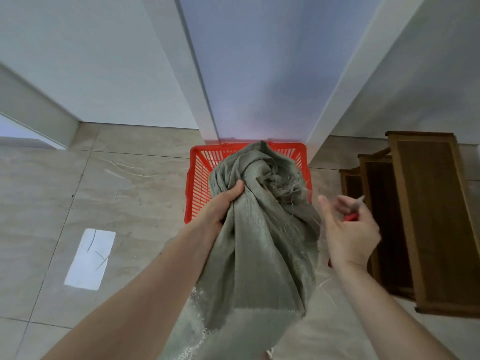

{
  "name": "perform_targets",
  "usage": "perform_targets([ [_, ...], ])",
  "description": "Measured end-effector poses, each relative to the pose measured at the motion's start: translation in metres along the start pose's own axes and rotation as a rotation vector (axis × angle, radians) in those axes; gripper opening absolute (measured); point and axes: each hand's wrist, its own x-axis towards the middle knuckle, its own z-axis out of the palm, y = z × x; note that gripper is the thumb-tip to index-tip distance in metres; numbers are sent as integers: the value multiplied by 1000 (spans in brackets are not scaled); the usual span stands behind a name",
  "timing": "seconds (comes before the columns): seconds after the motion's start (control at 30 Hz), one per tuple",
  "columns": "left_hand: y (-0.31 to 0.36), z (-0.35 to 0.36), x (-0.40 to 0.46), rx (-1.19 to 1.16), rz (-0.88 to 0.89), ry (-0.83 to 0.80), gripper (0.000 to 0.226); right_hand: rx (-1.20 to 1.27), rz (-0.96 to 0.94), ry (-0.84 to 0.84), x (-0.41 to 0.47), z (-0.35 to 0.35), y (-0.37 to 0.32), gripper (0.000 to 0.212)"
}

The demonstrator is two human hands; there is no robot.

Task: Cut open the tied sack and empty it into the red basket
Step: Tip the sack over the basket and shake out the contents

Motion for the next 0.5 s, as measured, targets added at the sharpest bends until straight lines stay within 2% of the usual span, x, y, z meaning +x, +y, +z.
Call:
perform_targets([
  [0.03,7,2,6,3,-2,5,48,11,25,24,4,1,-1,34],
  [0.1,21,8,13,22,-17,8,36,-13,37,-132,7,7,1,30],
  [0.17,33,13,22,50,-33,26,29,28,60,-369,6,15,-1,46],
  [0.23,42,16,30,73,-58,44,31,66,17,-462,5,23,-1,60],
  [0.27,46,16,35,90,-67,60,34,62,-51,-423,6,26,0,60],
  [0.33,52,16,49,118,-78,92,42,18,-233,-220,10,34,1,54],
  [0.4,55,17,62,136,-83,107,43,-51,-325,-71,13,41,-3,52],
  [0.43,56,18,67,152,-89,120,42,-74,-345,-55,15,43,-5,53],
  [0.5,57,18,77,157,-106,124,42,-78,-339,-178,15,44,-9,54],
])
